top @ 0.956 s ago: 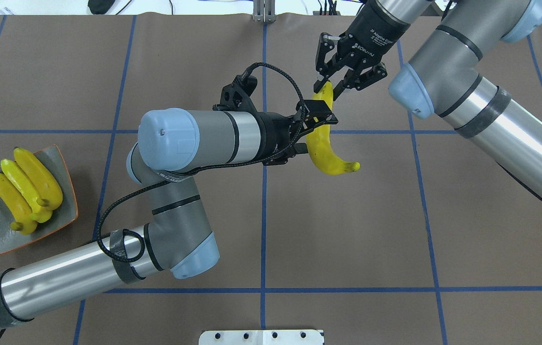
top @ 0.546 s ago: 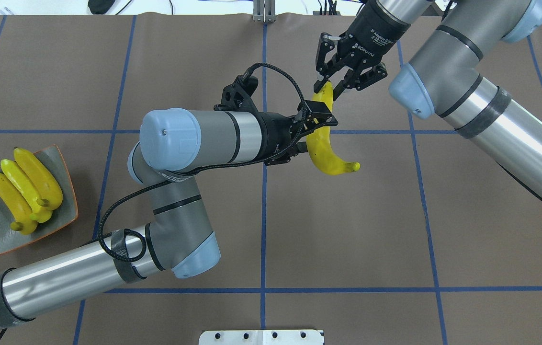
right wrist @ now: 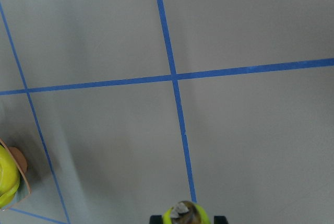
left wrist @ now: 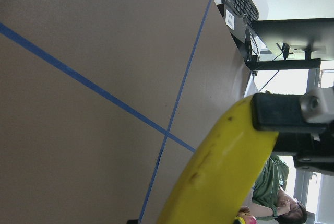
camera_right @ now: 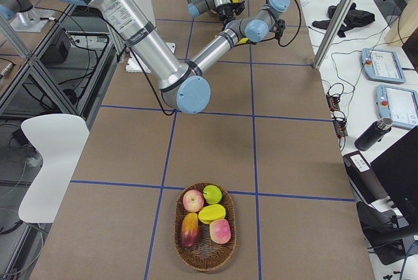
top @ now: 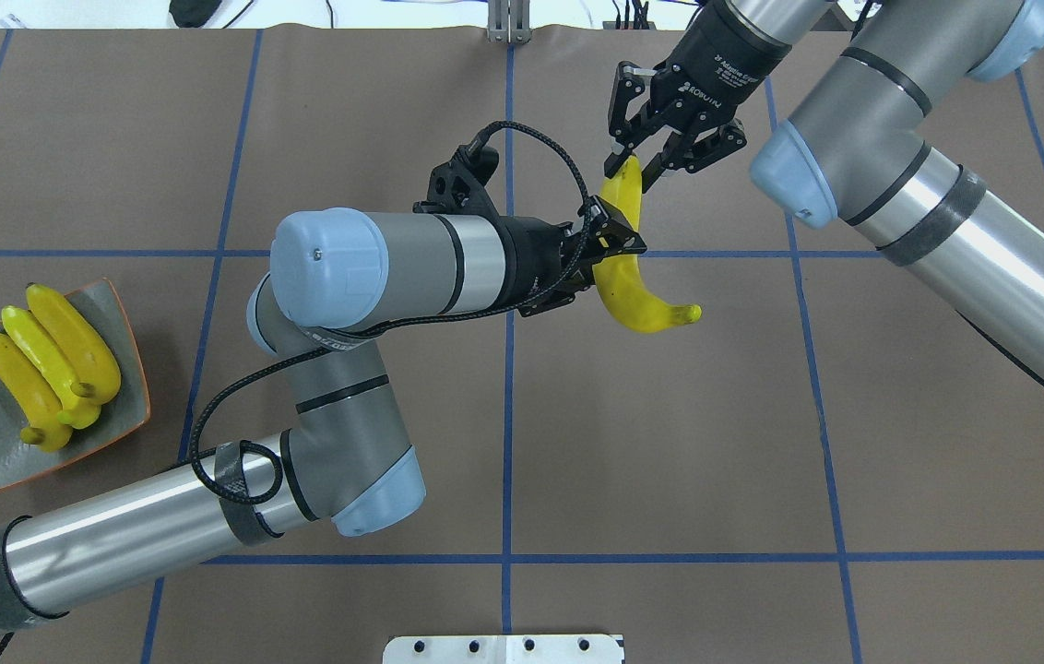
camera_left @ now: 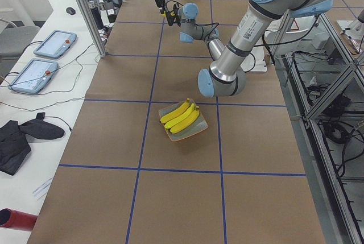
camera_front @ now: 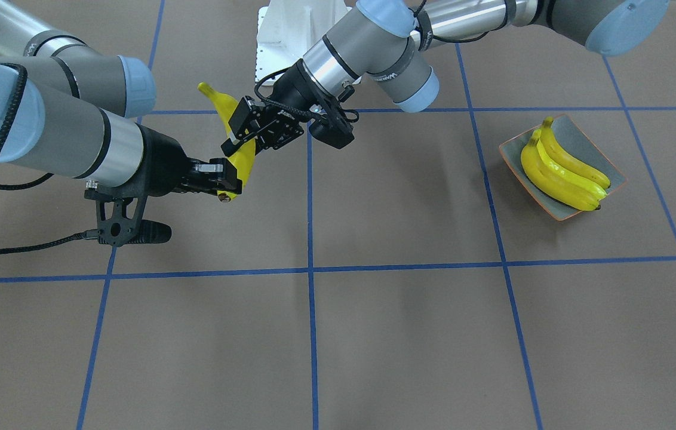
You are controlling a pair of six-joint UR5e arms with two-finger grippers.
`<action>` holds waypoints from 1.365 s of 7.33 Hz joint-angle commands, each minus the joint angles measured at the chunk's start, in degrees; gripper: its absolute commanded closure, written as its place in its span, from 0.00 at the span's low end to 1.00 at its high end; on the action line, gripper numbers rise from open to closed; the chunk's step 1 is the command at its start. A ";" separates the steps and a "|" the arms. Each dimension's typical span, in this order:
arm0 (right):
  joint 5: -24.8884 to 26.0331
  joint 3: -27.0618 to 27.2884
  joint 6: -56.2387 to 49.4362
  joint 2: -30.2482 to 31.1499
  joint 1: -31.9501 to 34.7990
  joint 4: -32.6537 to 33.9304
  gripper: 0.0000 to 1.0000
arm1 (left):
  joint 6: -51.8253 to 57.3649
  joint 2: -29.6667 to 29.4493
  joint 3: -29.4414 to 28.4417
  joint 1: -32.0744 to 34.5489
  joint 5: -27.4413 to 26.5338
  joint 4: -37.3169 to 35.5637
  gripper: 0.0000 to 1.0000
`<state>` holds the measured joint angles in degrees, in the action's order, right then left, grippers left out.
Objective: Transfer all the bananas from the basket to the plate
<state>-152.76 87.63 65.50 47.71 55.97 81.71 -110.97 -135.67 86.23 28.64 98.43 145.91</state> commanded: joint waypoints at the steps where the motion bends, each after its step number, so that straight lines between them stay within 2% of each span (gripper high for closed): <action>1: 0.01 -0.09 0.24 0.01 0.02 -0.33 0.01 | 0.05 0.15 0.08 0.01 0.27 -0.01 1.00; 8: -0.08 0.00 1.56 0.28 0.89 -0.94 0.00 | 0.22 0.85 0.08 1.67 0.79 -0.10 1.00; 10: 0.01 -0.09 1.47 0.63 2.56 -0.86 0.00 | 0.05 5.65 1.12 6.84 7.27 -0.18 1.00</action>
<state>-152.78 87.61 67.08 48.10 57.60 80.83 -110.87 -132.83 86.63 32.52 102.25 145.80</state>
